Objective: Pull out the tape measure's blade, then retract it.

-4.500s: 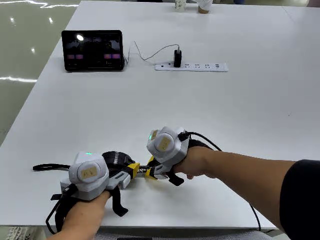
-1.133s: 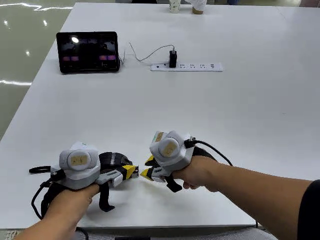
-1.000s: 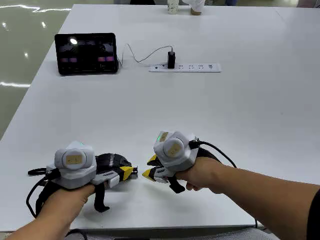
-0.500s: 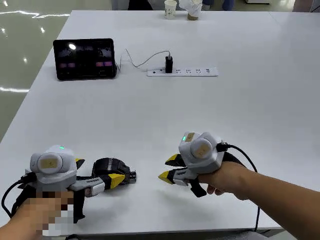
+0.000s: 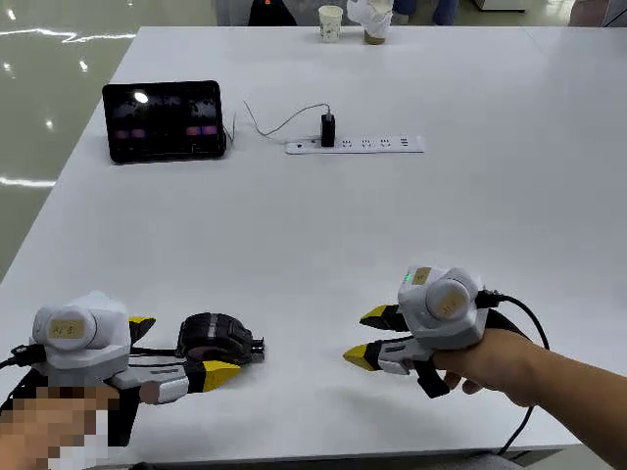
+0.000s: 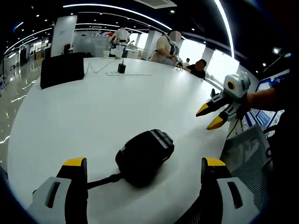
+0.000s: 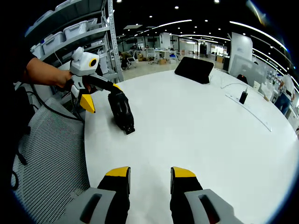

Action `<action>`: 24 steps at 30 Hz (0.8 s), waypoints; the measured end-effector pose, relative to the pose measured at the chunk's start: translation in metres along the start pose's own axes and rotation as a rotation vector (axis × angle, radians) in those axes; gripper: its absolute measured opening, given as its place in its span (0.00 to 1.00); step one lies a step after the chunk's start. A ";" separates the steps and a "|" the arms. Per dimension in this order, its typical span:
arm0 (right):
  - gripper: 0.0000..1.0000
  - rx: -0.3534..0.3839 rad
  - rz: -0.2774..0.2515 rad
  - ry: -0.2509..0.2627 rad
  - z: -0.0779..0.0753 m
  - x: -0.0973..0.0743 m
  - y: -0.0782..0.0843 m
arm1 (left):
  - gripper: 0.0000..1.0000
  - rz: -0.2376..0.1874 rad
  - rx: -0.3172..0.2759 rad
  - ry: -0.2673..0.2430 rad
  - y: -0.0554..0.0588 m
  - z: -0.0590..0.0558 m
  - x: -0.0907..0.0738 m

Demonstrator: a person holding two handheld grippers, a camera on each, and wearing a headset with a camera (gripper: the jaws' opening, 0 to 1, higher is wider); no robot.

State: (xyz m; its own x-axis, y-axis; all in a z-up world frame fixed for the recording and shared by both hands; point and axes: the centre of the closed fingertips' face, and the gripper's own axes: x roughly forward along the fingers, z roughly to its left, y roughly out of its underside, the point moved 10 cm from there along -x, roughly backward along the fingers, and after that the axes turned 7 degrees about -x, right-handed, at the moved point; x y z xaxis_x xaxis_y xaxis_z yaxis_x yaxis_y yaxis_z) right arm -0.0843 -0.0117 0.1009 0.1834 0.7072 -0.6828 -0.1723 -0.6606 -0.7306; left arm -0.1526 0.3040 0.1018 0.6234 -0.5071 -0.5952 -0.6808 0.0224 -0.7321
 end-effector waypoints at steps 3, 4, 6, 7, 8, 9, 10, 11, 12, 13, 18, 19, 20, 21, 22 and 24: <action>0.33 0.000 0.004 0.013 0.000 -0.006 0.004 | 0.99 0.018 0.020 0.007 0.002 -0.002 -0.003; 0.34 0.005 0.009 0.019 -0.001 -0.008 0.007 | 0.99 0.026 0.028 0.014 0.003 -0.002 -0.004; 0.35 0.008 0.006 0.024 -0.001 -0.011 0.010 | 0.99 0.039 0.036 0.022 0.006 -0.002 -0.005; 0.35 0.013 0.006 0.027 -0.001 -0.014 0.012 | 0.99 0.040 0.061 0.019 0.007 -0.002 -0.007; 0.36 0.016 0.007 0.030 -0.001 -0.016 0.014 | 0.99 0.039 0.075 0.011 0.008 -0.001 -0.007; 0.37 0.018 0.010 0.033 -0.002 -0.018 0.017 | 0.99 0.044 0.078 0.009 0.009 -0.001 -0.008; 0.38 0.019 0.012 0.034 -0.002 -0.020 0.019 | 0.99 0.046 0.077 0.008 0.009 0.000 -0.009; 0.40 0.021 0.014 0.035 -0.002 -0.022 0.021 | 0.99 0.048 0.076 0.010 0.010 0.000 -0.009; 0.41 0.028 0.011 0.040 -0.003 -0.025 0.024 | 0.99 0.051 0.073 0.010 0.011 0.002 -0.011; 0.42 0.039 0.002 0.044 -0.004 -0.027 0.026 | 0.99 0.050 0.073 0.010 0.011 0.003 -0.012; 0.53 0.107 -0.034 0.044 -0.008 -0.039 0.035 | 0.99 0.070 0.061 0.008 0.013 0.008 -0.017; 0.55 0.112 -0.037 0.043 -0.008 -0.042 0.038 | 0.99 0.076 0.066 -0.002 0.013 0.009 -0.018; 0.57 0.115 -0.039 0.044 -0.009 -0.044 0.039 | 0.99 0.080 0.072 -0.004 0.013 0.010 -0.019; 0.59 0.116 -0.042 0.045 -0.009 -0.046 0.041 | 0.99 0.084 0.072 -0.003 0.014 0.010 -0.020; 0.61 0.118 -0.042 0.042 -0.010 -0.049 0.043 | 0.99 0.089 0.071 0.000 0.014 0.011 -0.021; 0.65 0.115 -0.040 0.034 -0.012 -0.055 0.049 | 0.99 0.097 0.062 -0.001 0.014 0.012 -0.023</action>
State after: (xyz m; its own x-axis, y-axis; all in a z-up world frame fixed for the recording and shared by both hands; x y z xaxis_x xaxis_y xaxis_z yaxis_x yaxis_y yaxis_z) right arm -0.0915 -0.0853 0.1028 0.2251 0.7220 -0.6542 -0.2735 -0.5976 -0.7537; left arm -0.1723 0.3262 0.1014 0.5562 -0.4995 -0.6642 -0.7126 0.1247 -0.6904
